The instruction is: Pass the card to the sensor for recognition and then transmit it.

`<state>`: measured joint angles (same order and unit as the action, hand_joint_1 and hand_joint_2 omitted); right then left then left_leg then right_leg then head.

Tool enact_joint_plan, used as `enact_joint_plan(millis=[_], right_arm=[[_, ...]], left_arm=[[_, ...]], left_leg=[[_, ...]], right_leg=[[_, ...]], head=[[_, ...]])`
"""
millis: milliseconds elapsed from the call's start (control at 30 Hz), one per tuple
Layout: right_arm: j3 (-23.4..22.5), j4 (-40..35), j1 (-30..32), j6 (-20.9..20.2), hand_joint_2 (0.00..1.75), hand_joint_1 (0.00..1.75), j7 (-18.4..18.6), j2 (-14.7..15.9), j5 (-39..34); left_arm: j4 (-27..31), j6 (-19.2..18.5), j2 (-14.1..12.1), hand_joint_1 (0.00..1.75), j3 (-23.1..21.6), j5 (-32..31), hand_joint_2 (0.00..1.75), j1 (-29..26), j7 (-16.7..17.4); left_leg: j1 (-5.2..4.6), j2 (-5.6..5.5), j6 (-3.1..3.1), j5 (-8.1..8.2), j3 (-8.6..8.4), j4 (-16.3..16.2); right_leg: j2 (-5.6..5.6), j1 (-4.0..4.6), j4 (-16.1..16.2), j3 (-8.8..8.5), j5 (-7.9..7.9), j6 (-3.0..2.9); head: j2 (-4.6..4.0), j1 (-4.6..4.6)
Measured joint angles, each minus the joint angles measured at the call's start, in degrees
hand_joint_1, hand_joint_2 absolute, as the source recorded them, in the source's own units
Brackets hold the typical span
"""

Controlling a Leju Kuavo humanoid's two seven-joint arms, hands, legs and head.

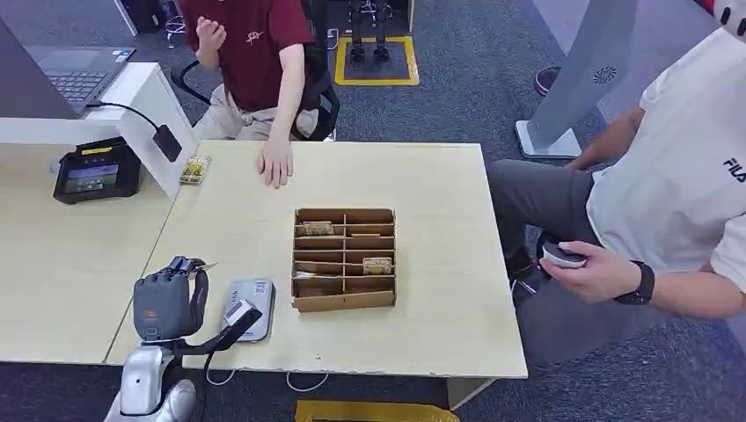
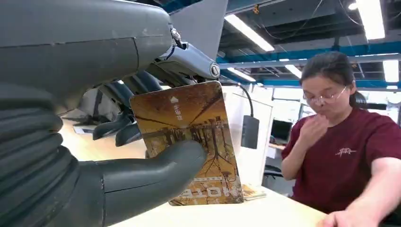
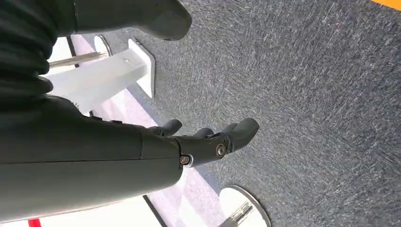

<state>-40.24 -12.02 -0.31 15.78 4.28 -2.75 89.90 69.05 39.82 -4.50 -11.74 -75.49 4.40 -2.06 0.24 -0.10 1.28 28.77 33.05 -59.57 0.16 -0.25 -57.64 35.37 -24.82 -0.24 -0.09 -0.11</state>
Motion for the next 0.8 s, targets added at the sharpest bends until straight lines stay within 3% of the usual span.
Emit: enact_joint_plan(millis=[67, 200, 300, 367, 433, 567, 800], right_arm=[[0.0, 0.0, 0.0, 0.0, 1.75, 0.0, 0.0, 0.0, 0.0], [0.0, 0.0, 0.0, 0.2, 1.75, 0.0, 0.0, 0.0, 0.0], [0.0, 0.0, 0.0, 0.6, 1.75, 0.0, 0.0, 0.0, 0.0], [0.0, 0.0, 0.0, 0.8, 1.75, 0.0, 0.3, 0.0, 0.0], [0.0, 0.0, 0.0, 0.9, 1.75, 0.0, 0.6, 0.0, 0.0], [0.0, 0.0, 0.2, 1.0, 1.75, 0.0, 0.7, 0.0, 0.0], [0.0, 0.0, 0.2, 1.1, 1.75, 0.0, 0.7, 0.0, 0.0]], left_arm=[[0.1, 0.0, 0.0, 1.75, 0.0, 3.7, 1.75, -0.1, -2.4], [2.0, -1.3, 0.3, 1.75, 0.0, 19.4, 1.75, -1.2, -11.7], [4.4, -9.0, 1.2, 1.75, 0.0, 33.3, 1.75, -2.0, -14.6], [5.5, -16.4, 1.9, 1.75, 0.4, 42.2, 1.75, -2.5, -13.1], [5.5, -21.0, 2.7, 1.75, 1.4, 49.2, 1.75, -3.4, -12.2], [5.5, -24.0, 3.7, 1.75, 4.2, 55.6, 1.75, -4.4, -13.6], [5.5, -24.9, 4.5, 1.75, 6.3, 57.0, 1.75, -5.2, -13.6]], left_leg=[[0.0, 0.0, 0.0, 0.0, 0.0, 0.0], [0.0, 0.0, 0.0, 0.0, 0.0, 0.0], [0.0, -0.02, 0.0, 0.0, 0.02, 0.0], [0.0, -0.02, 0.0, 0.0, 0.05, 0.0], [0.0, 0.02, -0.04, 0.03, 0.04, 0.0], [0.0, 0.0, -0.03, 0.03, 0.04, 0.0], [0.0, 0.02, -0.03, 0.03, 0.05, 0.0]], right_leg=[[0.0, 0.0, 0.0, 0.0, 0.0, 0.0], [0.0, 0.0, 0.0, 0.0, 0.0, 0.0], [-0.01, 0.0, 0.0, 0.0, 0.0, 0.0], [-0.02, -0.02, 0.0, -0.01, 0.0, 0.01], [0.03, -0.03, 0.0, 0.01, 0.0, 0.01], [0.04, -0.02, 0.0, 0.03, 0.0, 0.01], [0.04, -0.01, 0.0, 0.03, -0.01, 0.0]], head=[[0.02, 0.0], [0.02, 0.0], [0.0, 0.0], [0.02, 0.0], [0.02, 0.0], [0.02, 0.0], [0.0, -0.02]])
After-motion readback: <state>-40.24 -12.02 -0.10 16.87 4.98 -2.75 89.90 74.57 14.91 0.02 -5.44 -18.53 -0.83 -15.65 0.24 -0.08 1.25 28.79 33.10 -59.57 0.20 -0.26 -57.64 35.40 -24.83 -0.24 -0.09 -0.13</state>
